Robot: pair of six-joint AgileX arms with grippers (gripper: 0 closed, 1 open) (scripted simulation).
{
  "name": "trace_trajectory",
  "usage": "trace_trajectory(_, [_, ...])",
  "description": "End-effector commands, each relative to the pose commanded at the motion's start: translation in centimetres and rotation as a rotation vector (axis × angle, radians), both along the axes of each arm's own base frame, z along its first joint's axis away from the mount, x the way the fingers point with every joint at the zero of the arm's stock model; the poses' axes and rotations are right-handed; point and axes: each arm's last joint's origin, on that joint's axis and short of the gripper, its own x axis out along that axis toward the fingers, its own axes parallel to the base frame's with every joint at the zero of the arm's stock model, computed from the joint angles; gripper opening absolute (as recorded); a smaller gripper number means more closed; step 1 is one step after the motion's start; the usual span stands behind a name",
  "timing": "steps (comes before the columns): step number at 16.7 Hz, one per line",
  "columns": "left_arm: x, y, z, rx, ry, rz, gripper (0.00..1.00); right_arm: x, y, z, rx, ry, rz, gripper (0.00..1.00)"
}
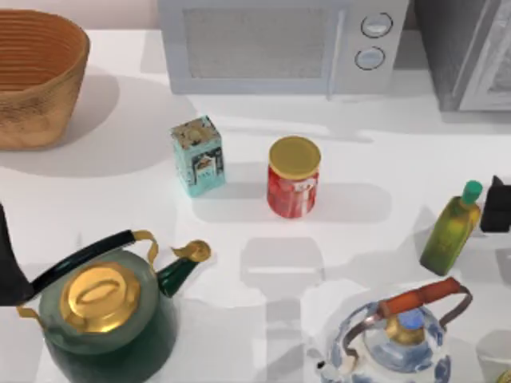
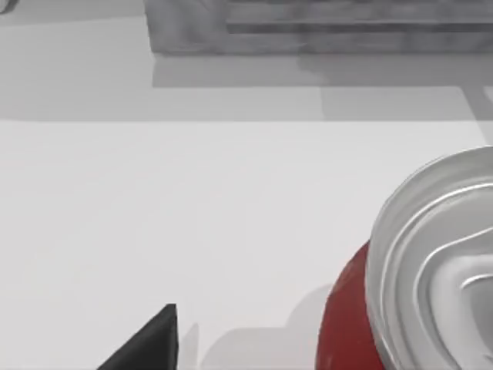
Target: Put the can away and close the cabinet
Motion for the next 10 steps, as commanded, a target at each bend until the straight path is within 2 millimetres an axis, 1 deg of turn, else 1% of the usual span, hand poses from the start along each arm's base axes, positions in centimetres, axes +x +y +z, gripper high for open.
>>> trace_trajectory(2, [0.0,0.0,0.0,0.0,0.0,0.0,1.0,0.33,0.17,-0.29,0.0,0.001,0.0,1.0])
trace_trajectory(5, [0.0,0.0,0.0,0.0,0.0,0.0,1.0,0.33,0.17,-0.29,0.0,0.001,0.0,1.0])
trace_trajectory(10, [0.0,0.0,0.0,0.0,0.0,0.0,1.0,0.33,0.17,-0.29,0.0,0.001,0.0,0.62])
